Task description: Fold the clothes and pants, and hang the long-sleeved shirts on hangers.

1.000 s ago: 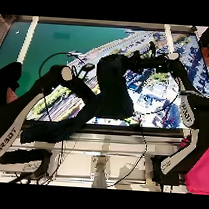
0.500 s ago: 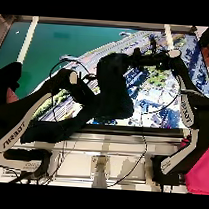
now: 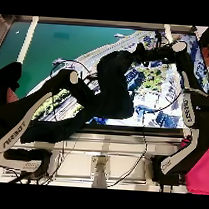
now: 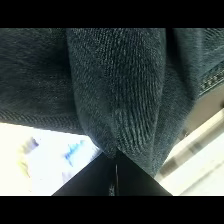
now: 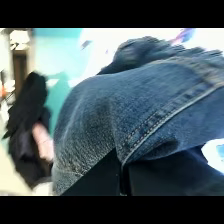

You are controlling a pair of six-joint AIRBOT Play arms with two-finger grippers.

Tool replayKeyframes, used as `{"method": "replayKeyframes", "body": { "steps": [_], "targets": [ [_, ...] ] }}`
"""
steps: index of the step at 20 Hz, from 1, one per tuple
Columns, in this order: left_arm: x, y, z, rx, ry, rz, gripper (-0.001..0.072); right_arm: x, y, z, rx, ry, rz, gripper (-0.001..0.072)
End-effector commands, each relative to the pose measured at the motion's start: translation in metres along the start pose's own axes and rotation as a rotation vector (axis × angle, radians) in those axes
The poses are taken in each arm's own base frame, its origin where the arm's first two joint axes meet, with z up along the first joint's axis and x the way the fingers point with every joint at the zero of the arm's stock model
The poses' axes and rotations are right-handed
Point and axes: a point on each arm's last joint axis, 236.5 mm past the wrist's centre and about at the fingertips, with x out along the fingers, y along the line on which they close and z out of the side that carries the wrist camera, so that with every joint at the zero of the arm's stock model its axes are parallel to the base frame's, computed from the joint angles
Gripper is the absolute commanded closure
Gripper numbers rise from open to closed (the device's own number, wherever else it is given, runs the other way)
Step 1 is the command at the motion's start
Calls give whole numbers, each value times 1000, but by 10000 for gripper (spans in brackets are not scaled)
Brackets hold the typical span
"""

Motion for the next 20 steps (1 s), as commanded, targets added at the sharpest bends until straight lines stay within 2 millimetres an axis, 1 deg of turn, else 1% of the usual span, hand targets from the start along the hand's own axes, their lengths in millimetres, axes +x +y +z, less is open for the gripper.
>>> {"method": "replayKeyframes", "body": {
  "steps": [1,2,3,4,5,6,7,8,10,13,16,17,18,19,20],
  "targets": [
    [-74,35,43,-1,-244,225,696,-36,-50,23,54,-60,-124,671],
    [-118,47,63,-1,-378,324,696,-54,-70,30,83,-82,-165,671],
    [-166,57,81,-11,-522,414,697,-72,-88,34,112,-96,-198,671],
    [-208,63,95,-15,-651,481,697,-91,-104,36,139,-103,-230,671],
    [-246,65,108,-25,-776,521,697,-111,-119,36,165,-108,-259,672],
    [-270,64,118,-27,-859,533,698,-130,-129,33,180,-103,-285,671],
    [-286,64,128,-28,-926,534,698,-145,-138,27,194,-89,-313,672],
    [-294,65,137,-19,-974,538,698,-161,-145,18,204,-65,-347,671],
    [-299,63,161,-8,-1072,524,698,-184,-159,-4,242,-3,-435,671],
    [-292,65,193,-78,-1201,436,698,-204,-182,-44,339,131,-582,670],
    [-297,58,224,-125,-1379,315,698,-221,-192,-76,464,225,-688,670],
    [-301,53,233,-113,-1438,287,698,-225,-191,-85,493,261,-704,670],
    [-306,45,241,-87,-1499,268,698,-226,-191,-88,513,264,-711,669],
    [-312,33,250,-48,-1576,242,697,-225,-190,-87,537,254,-712,668],
    [-318,19,257,-6,-1657,213,696,-222,-189,-86,532,253,-707,602]
  ]
}}
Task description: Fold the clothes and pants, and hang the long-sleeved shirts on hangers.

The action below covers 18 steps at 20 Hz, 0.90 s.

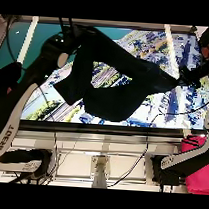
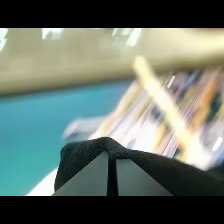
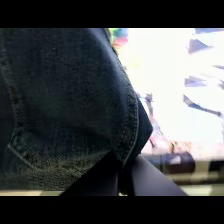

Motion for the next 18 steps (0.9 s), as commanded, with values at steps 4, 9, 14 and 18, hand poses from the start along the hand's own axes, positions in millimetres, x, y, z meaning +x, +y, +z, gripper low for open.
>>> {"method": "replayKeyframes", "body": {
  "steps": [4,9,14,18],
  "targets": [
    [19,-69,29,-72,-419,-205,499,-2,-10,-2,40,3,-49,154],
    [36,-102,-25,-130,-250,-240,467,-7,3,17,-75,-80,-4,154],
    [43,-83,-109,-45,119,-138,467,-13,31,50,-114,-227,104,154],
    [15,-45,-200,184,527,-44,142,-24,50,75,-111,-348,180,154]
  ]
}}
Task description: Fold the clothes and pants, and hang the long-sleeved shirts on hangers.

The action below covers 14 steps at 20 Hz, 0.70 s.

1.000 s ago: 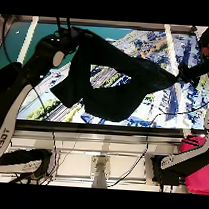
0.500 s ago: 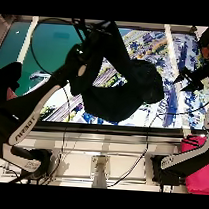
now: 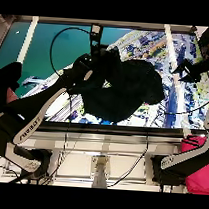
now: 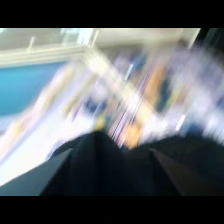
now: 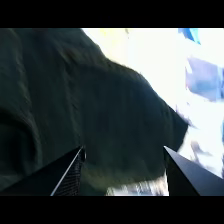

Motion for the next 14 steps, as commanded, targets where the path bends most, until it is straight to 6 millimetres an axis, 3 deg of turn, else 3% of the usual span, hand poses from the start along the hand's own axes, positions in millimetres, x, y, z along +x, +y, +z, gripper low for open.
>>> {"method": "replayKeyframes", "body": {
  "steps": [1,3,6,7,9,11,14],
  "targets": [
    [-18,30,-86,142,383,88,134,-2,15,28,-3,-119,61,154],
    [-33,41,-97,154,473,112,134,-3,16,34,-2,-145,66,154],
    [-58,42,-78,148,491,127,139,-3,20,39,2,-164,88,154],
    [-69,43,-71,147,501,135,216,-3,23,40,1,-168,97,161],
    [-91,59,-69,184,562,177,688,-3,26,40,-11,-169,113,162],
    [-111,77,-80,287,668,187,694,1,32,38,-3,-148,142,162],
    [-141,103,-118,396,866,161,696,6,46,27,-32,-93,213,162]
  ]
}}
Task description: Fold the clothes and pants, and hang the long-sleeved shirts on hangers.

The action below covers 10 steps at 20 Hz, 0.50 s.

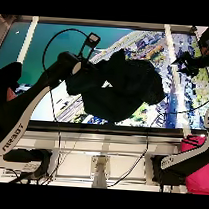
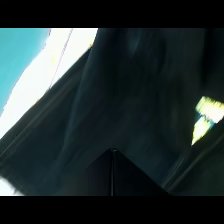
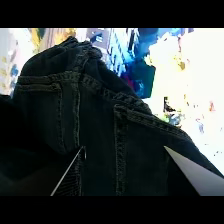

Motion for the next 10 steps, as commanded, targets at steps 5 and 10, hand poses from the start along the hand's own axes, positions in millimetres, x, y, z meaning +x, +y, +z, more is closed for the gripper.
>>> {"method": "replayKeyframes", "body": {
  "steps": [5,10],
  "targets": [
    [15,-7,-141,349,368,-187,696,12,38,-17,-42,94,210,162],
    [5,-14,-145,490,361,-224,589,19,36,-16,-45,97,214,162]
  ]
}}
